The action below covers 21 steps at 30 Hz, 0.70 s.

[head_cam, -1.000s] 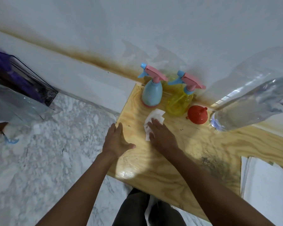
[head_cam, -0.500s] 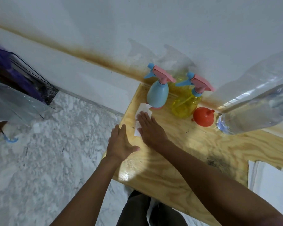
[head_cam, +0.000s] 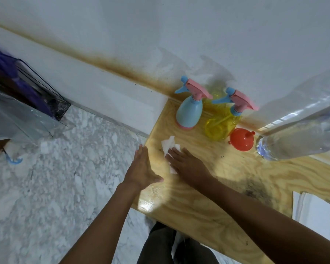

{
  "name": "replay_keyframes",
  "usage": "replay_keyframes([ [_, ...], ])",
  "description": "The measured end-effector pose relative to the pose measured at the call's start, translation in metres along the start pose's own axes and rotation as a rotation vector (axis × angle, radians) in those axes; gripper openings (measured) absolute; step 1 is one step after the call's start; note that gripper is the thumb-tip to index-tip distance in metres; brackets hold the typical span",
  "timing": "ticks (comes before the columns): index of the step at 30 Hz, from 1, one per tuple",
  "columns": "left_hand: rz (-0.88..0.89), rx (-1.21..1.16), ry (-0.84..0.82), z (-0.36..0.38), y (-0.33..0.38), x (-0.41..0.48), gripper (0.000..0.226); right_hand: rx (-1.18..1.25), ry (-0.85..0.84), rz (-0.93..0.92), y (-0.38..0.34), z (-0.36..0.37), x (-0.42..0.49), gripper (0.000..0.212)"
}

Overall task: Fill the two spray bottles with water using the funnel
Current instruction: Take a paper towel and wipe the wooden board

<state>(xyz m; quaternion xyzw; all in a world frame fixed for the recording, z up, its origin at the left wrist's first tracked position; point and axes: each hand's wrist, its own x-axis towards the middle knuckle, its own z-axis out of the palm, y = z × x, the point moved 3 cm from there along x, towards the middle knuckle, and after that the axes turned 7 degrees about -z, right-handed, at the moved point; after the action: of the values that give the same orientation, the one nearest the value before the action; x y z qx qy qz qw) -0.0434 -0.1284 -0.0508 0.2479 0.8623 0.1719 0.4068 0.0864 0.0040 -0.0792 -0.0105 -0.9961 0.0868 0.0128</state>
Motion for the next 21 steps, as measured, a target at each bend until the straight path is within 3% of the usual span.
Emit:
replay_keyframes([
  [5,0.007,-0.017,-0.009,-0.001,-0.001,0.0,0.137,-0.036,-0.04,0.23,0.016,-0.006,0.033,0.05],
  [8,0.022,-0.04,-0.028,-0.003,-0.002,0.0,0.137,0.026,-0.036,0.267,0.008,-0.002,0.065,0.049],
  [13,0.023,-0.09,-0.049,-0.003,-0.004,0.0,0.139,0.126,-0.028,0.157,-0.012,-0.002,0.071,0.052],
  [17,0.032,-0.107,-0.036,-0.002,-0.005,0.001,0.139,0.086,-0.027,-0.057,-0.022,0.003,0.037,0.055],
  [21,0.039,-0.088,-0.029,-0.001,-0.007,0.004,0.141,0.065,-0.005,-0.211,-0.019,-0.005,0.004,0.04],
])
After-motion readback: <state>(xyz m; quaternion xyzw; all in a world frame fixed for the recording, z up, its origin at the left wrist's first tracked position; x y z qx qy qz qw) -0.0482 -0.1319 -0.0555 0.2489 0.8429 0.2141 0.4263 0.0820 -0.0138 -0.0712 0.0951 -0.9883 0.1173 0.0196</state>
